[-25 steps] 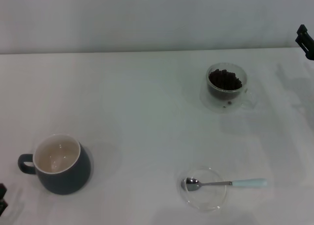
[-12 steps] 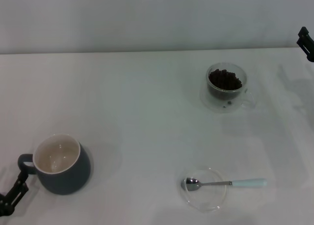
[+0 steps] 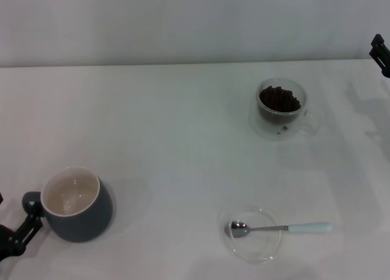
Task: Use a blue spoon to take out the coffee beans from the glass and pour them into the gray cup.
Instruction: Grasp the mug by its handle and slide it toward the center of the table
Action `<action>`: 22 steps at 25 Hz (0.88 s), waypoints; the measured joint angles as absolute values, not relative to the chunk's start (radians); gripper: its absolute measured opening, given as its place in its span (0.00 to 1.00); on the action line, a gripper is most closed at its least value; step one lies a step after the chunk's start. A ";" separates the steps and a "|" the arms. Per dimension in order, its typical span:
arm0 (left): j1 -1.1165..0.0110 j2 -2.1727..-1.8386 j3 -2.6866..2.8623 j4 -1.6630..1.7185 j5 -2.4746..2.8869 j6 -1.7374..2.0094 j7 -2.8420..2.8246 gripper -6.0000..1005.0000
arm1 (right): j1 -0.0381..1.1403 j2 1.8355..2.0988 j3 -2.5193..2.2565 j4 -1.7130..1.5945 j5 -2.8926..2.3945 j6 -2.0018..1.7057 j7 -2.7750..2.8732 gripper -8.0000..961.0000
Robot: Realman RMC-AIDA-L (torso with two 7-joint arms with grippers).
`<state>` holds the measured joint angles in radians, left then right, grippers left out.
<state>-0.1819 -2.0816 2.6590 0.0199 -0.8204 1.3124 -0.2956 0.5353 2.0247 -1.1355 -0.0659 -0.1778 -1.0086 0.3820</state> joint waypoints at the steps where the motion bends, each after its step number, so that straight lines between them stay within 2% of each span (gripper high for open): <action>1: -0.184 -2.082 2.659 0.020 -0.820 1.311 -0.296 0.81 | 0.535 2.025 -1.135 -0.066 -0.178 -1.008 0.382 0.91; 6: -0.194 -2.082 2.660 0.021 -0.819 1.304 -0.290 0.81 | 0.535 2.025 -1.132 -0.066 -0.177 -1.008 0.382 0.91; 17: -0.220 -2.082 2.660 0.060 -0.818 1.254 -0.289 0.46 | 0.535 2.025 -1.132 -0.066 -0.176 -1.008 0.382 0.91; 22: -0.224 -2.082 2.660 0.060 -0.816 1.253 -0.289 0.22 | 0.537 2.025 -1.132 -0.066 -0.176 -1.008 0.382 0.91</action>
